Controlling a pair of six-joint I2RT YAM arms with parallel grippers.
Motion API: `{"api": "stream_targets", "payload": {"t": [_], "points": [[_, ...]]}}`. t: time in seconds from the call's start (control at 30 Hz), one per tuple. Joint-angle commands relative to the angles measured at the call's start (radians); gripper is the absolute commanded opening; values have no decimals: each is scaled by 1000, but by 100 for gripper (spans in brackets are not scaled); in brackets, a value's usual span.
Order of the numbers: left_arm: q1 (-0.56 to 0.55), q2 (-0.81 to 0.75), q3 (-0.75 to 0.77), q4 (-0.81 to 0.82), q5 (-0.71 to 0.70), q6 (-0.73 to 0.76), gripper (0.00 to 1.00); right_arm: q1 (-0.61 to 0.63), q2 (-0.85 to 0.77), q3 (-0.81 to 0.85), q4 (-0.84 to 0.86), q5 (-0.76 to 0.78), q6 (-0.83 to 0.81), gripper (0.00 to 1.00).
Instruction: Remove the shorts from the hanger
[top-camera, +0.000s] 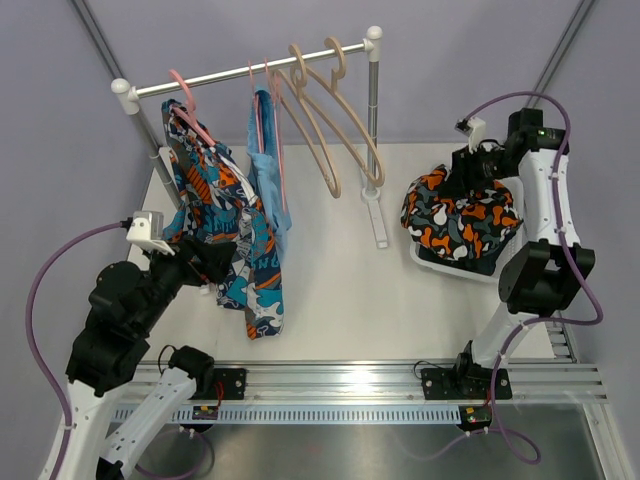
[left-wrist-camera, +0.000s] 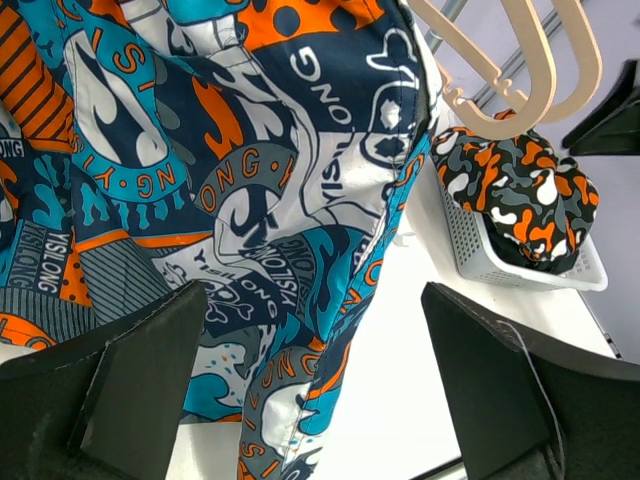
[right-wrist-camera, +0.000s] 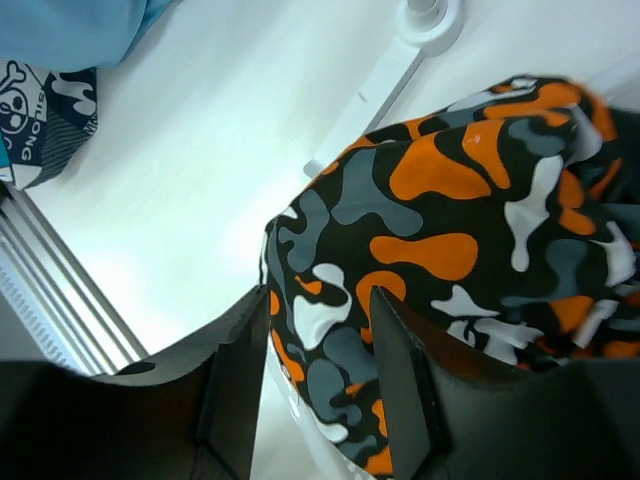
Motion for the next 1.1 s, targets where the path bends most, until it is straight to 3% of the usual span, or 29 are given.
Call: {"api": "stream_targets", "payload": {"t": [0.0, 0.23, 0.5, 0.67, 0.83, 1.03, 1.07], "points": [[2, -7, -3, 58, 17, -12, 94, -5, 57, -99, 99, 44, 98, 50], [1, -43, -24, 38, -1, -29, 94, -6, 88, -234, 401, 380, 344, 45], [0, -38, -30, 42, 2, -38, 94, -9, 198, -317, 505, 596, 352, 46], [0, -35, -29, 44, 3, -45, 95, -21, 185, -306, 456, 486, 303, 54], [0, -27, -23, 48, 3, -45, 95, -50, 32, -228, 338, 383, 255, 70], [2, -6, -26, 71, 10, -46, 95, -67, -128, -91, 212, 281, 205, 76], [2, -3, -26, 73, 11, -46, 95, -67, -149, -81, 201, 230, 200, 83]]}}
